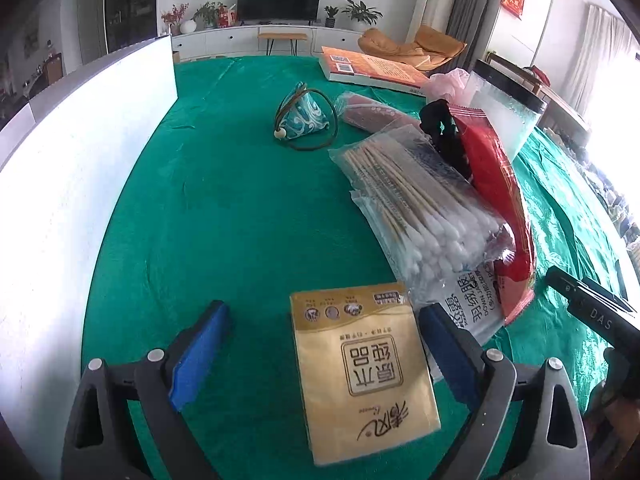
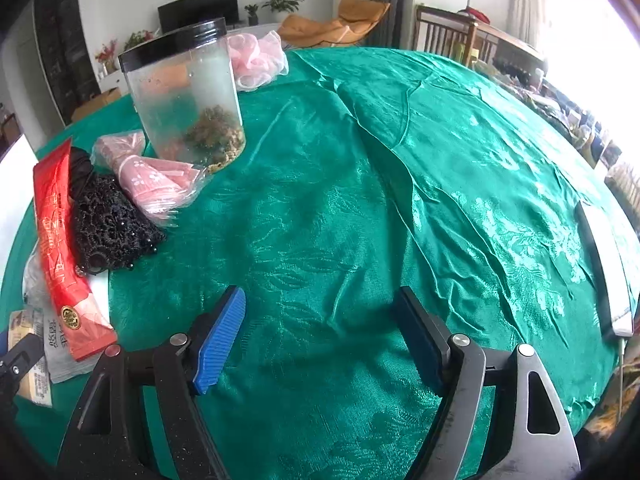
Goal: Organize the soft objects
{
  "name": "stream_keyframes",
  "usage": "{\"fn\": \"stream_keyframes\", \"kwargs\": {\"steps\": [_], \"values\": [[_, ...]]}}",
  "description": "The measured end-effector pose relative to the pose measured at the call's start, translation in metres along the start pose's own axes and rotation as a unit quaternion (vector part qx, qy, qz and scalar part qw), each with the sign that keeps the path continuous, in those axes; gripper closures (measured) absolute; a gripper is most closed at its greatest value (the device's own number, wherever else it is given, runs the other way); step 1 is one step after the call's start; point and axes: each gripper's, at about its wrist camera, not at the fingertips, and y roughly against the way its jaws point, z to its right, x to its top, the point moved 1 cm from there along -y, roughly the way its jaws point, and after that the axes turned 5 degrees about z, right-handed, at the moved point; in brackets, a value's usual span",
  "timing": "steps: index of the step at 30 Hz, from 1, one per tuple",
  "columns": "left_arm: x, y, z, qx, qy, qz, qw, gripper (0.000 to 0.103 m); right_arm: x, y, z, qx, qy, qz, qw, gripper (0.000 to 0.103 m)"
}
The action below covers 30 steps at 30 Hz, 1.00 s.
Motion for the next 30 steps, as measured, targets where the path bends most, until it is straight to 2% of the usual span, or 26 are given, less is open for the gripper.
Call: {"fn": "stream_keyframes", "kwargs": {"steps": [4, 9, 30], "values": [[0.0065, -0.0039, -0.0056, -0.014, 0.008, 0.002, 0.9999, 0.008, -0.0018, -0.0007, 0.0003, -0.001, 0.001, 0.001, 1.0, 0.02], [0.0084, -0.0082, -0.0043, -0.033, -0.006, -0.003, 0.9994, 0.0, -0.0048, 0.0025, -0.0043, -0.002, 0.001, 0.002, 1.0, 0.019], [0.0089, -0.0092, -0.0051, -0.043, -0.013, 0.002, 0.999, 0.0, -0.0046, 0.0019, -0.0037, -0.002, 0.001, 0.002, 1.0, 0.017]]}}
